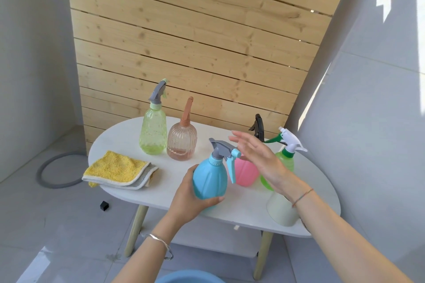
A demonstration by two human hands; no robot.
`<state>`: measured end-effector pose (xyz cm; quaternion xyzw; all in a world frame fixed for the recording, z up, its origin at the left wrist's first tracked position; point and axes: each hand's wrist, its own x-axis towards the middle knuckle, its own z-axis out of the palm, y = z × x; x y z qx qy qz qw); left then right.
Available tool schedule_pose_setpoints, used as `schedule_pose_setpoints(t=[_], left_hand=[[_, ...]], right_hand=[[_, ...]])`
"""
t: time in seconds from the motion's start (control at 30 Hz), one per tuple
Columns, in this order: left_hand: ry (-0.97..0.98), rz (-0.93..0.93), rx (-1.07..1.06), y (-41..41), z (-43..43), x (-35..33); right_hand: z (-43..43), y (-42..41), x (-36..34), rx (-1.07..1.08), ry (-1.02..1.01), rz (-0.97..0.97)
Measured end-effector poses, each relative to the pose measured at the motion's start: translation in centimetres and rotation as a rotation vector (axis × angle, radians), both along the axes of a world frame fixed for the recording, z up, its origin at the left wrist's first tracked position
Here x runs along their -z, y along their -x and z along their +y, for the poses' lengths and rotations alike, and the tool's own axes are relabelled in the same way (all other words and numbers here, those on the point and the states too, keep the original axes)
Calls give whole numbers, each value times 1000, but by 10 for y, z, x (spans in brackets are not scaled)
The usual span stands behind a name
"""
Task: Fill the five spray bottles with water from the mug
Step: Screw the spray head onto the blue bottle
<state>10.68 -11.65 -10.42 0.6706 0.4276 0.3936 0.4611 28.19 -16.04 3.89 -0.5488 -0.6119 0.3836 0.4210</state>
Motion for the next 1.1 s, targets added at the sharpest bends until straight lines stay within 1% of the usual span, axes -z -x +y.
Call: schedule_pose_setpoints(t=[0.07, 0.13, 0.23, 0.3, 0.43, 0.53, 0.63, 0.77, 0.83, 0.9, 0.97, 1.03, 1.1], left_hand=[[4, -4, 11, 1, 1, 0], [8, -6, 19, 1, 2, -1], [9, -4, 21, 1, 2, 0], [5, 2, 20, 1, 2, 2], [6, 19, 43, 2, 4, 2], [-2, 26, 31, 1, 3, 0], [-7, 13, 32, 0, 3, 1], [-9, 13, 113, 6, 6, 1], [-16, 11, 146, 10, 7, 3], [-33, 5, 128, 13, 8, 5], [-54, 2, 94, 18, 11, 3], [-27, -37, 75, 24, 15, -2], [1, -76, 80, 25, 17, -7]], right_hand=[[8, -3, -1, -109, 91, 18], [13, -4, 1, -195, 183, 143], [19, 2, 10, -265, 272, 350], [22, 7, 19, -287, 302, 413], [23, 17, 18, -266, 290, 399], [24, 23, 15, -145, 221, 378], [21, 35, 20, -25, 176, 398], [17, 47, 33, 131, 112, 358], [16, 45, 33, 117, 107, 341], [15, 36, 28, 45, 113, 339], [15, 22, 23, 5, 101, 261], [17, 13, 21, 29, 58, 156], [19, 6, 23, 67, 18, 107]])
